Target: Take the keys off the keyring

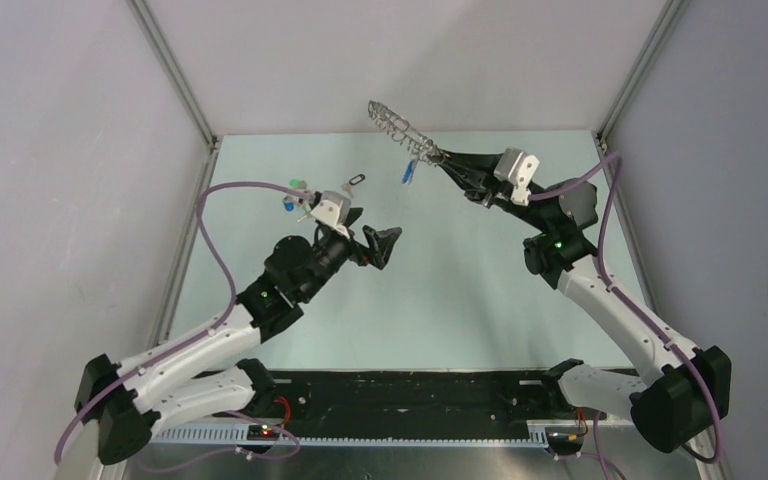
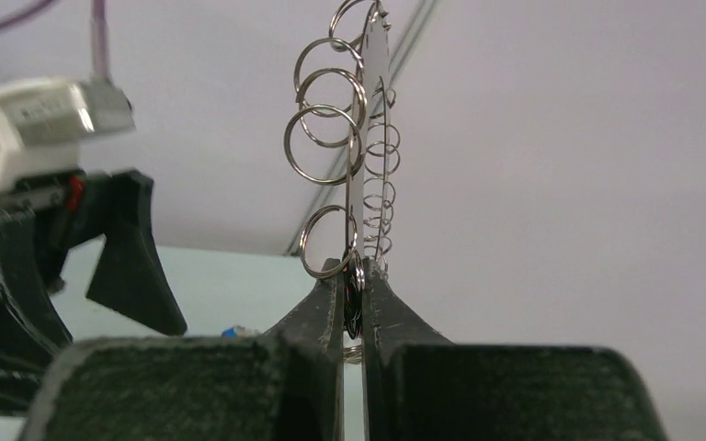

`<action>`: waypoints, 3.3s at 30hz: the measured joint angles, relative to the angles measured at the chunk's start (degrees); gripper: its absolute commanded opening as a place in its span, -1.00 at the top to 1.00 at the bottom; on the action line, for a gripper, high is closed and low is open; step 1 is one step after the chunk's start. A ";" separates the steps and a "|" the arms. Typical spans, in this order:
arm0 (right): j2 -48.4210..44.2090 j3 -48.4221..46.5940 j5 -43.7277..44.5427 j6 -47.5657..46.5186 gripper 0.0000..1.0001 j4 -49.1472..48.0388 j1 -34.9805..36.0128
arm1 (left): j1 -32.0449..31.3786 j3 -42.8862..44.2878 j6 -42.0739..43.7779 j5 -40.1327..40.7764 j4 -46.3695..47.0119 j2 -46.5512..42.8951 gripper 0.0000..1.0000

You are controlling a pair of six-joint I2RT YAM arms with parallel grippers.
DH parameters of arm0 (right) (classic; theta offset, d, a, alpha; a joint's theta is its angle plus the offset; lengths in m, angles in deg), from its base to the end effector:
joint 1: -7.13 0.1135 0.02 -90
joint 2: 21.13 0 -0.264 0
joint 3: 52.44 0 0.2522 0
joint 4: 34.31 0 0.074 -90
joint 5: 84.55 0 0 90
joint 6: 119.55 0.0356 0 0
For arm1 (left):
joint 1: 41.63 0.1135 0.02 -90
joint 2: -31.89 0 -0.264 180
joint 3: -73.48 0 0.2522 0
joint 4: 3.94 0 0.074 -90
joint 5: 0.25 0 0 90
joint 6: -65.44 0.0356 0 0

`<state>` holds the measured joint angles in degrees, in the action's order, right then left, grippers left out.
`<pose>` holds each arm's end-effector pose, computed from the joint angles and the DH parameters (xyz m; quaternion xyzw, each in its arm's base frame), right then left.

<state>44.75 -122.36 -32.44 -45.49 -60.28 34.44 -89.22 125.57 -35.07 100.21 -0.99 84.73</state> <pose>0.2140 0.1351 0.4233 -0.4356 0.3359 0.2427 0.7990 0.1543 -0.1593 0.3248 0.1573 0.6756 -0.2932 0.6580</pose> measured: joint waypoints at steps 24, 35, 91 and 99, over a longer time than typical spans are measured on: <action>0.04 -4.74 -4.66 7.37 1.00 -2.03 1.25 | 1.77 16.09 3.43 -11.13 22.36 19.32 -0.16; 0.04 -4.74 -4.66 7.82 1.00 -1.88 1.99 | 2.64 16.15 3.54 -12.52 23.12 19.87 0.56; 0.04 -5.20 -4.61 8.44 1.00 -1.64 2.21 | 2.67 13.38 4.96 -12.07 23.47 19.87 0.26; 0.04 -5.20 -4.61 8.44 1.00 -1.03 2.21 | 2.69 13.35 4.96 -11.91 23.47 19.43 0.26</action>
<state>44.80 -127.56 -37.05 -37.05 -61.30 36.65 -86.53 138.92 -30.10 88.30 22.48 104.16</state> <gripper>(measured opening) 0.044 0.366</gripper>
